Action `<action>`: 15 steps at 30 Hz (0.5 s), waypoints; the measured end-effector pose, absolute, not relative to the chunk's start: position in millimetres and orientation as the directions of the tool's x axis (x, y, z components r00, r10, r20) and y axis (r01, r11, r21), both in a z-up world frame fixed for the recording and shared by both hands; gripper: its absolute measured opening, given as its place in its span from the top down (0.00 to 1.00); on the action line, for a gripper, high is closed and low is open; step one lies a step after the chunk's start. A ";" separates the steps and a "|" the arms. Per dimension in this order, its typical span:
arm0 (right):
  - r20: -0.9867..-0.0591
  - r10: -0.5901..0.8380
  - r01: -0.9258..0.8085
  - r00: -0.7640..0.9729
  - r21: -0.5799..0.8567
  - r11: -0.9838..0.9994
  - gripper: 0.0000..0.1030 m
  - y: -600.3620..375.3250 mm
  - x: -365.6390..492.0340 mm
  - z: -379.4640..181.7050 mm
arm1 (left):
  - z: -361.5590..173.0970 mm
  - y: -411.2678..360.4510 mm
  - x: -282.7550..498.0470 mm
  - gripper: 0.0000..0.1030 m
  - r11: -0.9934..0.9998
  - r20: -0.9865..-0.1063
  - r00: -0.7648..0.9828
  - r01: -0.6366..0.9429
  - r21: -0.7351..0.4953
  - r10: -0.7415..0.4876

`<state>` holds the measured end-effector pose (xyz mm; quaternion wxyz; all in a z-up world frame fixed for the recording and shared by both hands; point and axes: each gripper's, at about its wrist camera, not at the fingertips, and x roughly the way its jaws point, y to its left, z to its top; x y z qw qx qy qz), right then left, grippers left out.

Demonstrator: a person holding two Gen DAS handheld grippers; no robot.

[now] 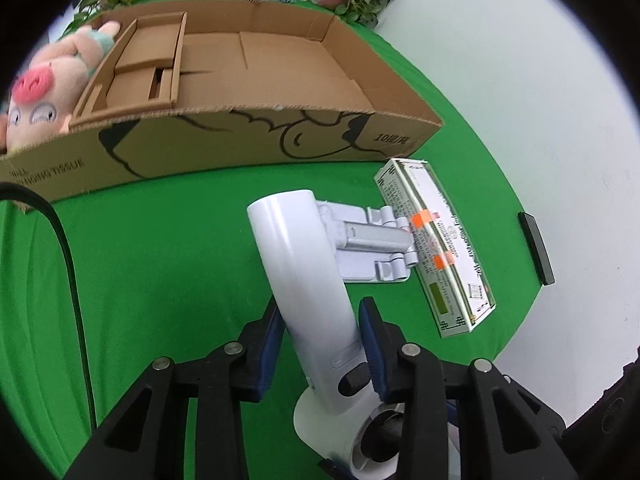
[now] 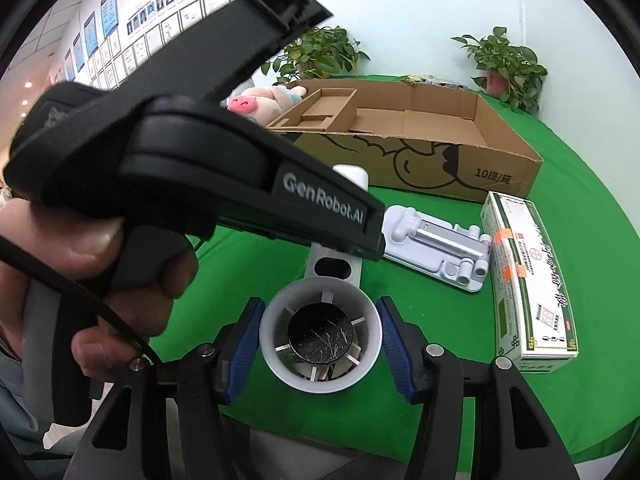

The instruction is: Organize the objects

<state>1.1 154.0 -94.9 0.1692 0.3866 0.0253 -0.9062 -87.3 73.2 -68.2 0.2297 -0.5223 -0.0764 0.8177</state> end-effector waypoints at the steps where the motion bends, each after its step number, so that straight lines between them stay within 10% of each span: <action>1: -0.706 -0.284 0.321 -0.649 0.085 -0.943 0.48 154.6 1.7 -93.8 | -64.3 74.9 -86.3 0.66 -0.883 -0.816 -0.357 -0.303 -0.359 0.454; 15: -0.625 -0.284 0.313 -0.727 0.066 -0.947 0.48 157.2 1.9 -58.1 | -14.4 79.8 -84.4 0.66 -0.887 -0.778 -0.449 -0.356 -0.295 0.439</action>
